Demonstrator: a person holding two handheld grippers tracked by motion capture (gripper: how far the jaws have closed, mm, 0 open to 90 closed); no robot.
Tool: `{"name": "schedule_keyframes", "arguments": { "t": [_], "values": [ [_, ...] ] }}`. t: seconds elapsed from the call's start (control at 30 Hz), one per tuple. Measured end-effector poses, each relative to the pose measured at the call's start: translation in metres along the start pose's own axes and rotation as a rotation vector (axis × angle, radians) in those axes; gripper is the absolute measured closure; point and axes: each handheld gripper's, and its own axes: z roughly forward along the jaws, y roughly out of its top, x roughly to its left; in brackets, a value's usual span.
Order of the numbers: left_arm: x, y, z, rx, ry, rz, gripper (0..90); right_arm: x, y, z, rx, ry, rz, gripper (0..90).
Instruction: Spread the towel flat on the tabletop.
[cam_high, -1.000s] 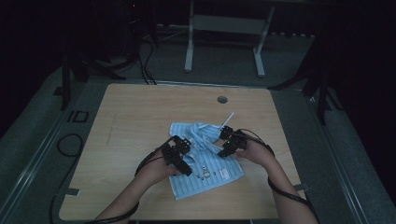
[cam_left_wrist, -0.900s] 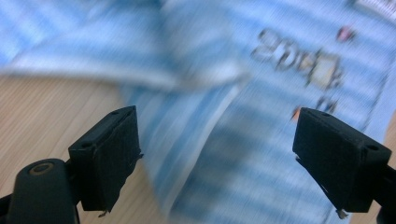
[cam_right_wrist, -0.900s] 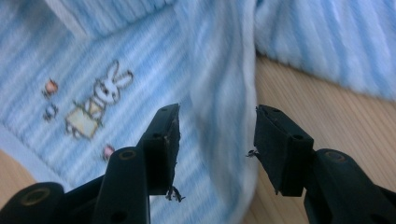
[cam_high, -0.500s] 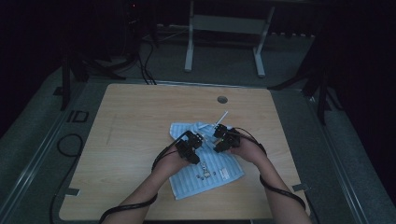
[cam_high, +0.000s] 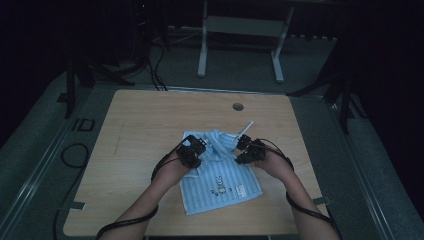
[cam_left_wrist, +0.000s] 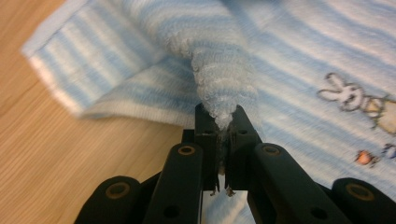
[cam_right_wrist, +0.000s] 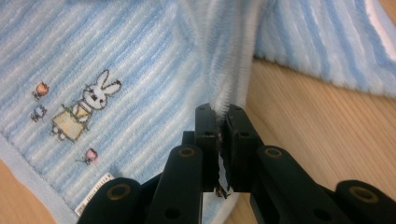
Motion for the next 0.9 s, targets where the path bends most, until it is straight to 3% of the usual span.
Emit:
{"name": "schedule_keyframes", "arguments": {
  "t": [0.33,0.63,0.73,0.9],
  "values": [
    [0.024,-0.017,-0.009,0.009,0.027,-0.054,85.5,0.006,-0.032,-0.019,-0.019,-0.026,0.011,84.7],
    [0.042,-0.024,-0.001,0.044,0.035,-0.080,85.4,0.029,-0.072,-0.042,-0.087,-0.016,0.016,84.2],
    [0.042,-0.024,0.004,0.055,0.012,-0.083,85.4,0.038,-0.087,-0.044,-0.099,0.007,0.016,84.1],
    [0.031,-0.022,0.011,0.061,-0.001,-0.061,85.2,0.058,-0.104,-0.037,-0.079,0.021,-0.001,84.2]
  ]
}}
